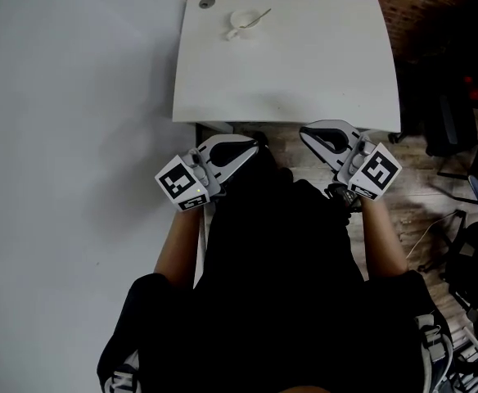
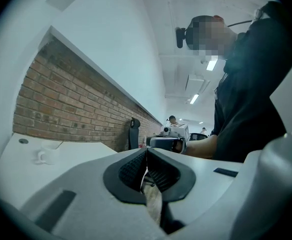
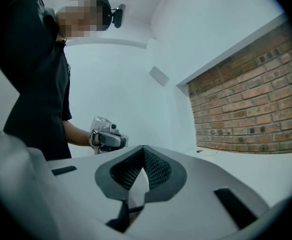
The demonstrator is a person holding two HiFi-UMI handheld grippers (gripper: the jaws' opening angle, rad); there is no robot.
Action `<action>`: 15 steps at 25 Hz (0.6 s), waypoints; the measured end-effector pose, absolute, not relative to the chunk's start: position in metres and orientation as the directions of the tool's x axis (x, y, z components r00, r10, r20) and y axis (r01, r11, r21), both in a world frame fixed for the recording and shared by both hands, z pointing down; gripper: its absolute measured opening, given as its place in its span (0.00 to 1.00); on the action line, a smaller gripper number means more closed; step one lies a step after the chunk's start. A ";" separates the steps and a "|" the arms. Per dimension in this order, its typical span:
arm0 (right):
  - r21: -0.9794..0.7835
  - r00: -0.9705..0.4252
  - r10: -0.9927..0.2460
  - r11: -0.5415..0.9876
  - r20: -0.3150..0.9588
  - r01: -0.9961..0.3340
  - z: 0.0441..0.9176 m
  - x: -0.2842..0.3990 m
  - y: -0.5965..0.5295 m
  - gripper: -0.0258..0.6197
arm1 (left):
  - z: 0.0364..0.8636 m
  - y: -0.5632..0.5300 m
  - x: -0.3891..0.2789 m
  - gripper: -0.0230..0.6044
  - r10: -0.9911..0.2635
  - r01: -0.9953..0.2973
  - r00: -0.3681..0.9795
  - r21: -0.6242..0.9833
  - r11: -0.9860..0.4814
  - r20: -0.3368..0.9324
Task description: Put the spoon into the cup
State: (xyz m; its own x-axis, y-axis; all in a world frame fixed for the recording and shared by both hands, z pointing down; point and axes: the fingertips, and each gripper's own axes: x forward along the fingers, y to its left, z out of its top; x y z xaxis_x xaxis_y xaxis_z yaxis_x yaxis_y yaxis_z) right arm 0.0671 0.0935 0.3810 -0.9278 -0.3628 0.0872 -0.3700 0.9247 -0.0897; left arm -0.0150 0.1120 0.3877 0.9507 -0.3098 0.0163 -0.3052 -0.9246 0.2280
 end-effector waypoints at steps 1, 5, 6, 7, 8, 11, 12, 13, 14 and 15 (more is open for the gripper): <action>-0.086 -0.927 -0.363 0.925 0.091 -0.371 0.381 0.068 0.094 0.05 | 0.387 0.110 -0.018 0.06 -0.316 -0.312 0.949 0.223 -0.924 0.018; -0.077 -0.925 -0.367 0.924 0.095 -0.374 0.378 0.072 0.095 0.05 | 0.384 0.102 -0.030 0.06 -0.349 -0.346 0.937 0.217 -0.913 0.025; -0.079 -0.925 -0.368 0.923 0.098 -0.376 0.378 0.074 0.094 0.05 | 0.384 0.101 -0.030 0.06 -0.353 -0.350 0.935 0.217 -0.911 0.028; -0.082 -0.924 -0.370 0.922 0.101 -0.378 0.378 0.075 0.092 0.05 | 0.383 0.101 -0.029 0.06 -0.354 -0.351 0.935 0.219 -0.910 0.029; -0.086 -0.922 -0.373 0.920 0.102 -0.382 0.378 0.076 0.090 0.05 | 0.384 0.101 -0.027 0.06 -0.351 -0.348 0.936 0.222 -0.911 0.030; -0.098 -0.919 -0.382 0.915 0.099 -0.391 0.381 0.077 0.086 0.05 | 0.392 0.104 -0.019 0.06 -0.328 -0.327 0.944 0.237 -0.915 0.034; -0.101 -0.918 -0.384 0.914 0.101 -0.393 0.382 0.077 0.086 0.05 | 0.395 0.105 -0.017 0.06 -0.321 -0.321 0.946 0.242 -0.916 0.038; -0.103 -0.917 -0.384 0.913 0.103 -0.394 0.383 0.078 0.085 0.05 | 0.397 0.105 -0.015 0.06 -0.316 -0.316 0.948 0.246 -0.916 0.043; -0.105 -0.917 -0.385 0.912 0.106 -0.396 0.384 0.079 0.085 0.05 | 0.398 0.105 -0.014 0.06 -0.312 -0.313 0.949 0.248 -0.917 0.047; -0.107 -0.916 -0.387 0.911 0.108 -0.398 0.385 0.081 0.085 0.05 | 0.398 0.104 -0.013 0.06 -0.310 -0.312 0.950 0.248 -0.917 0.048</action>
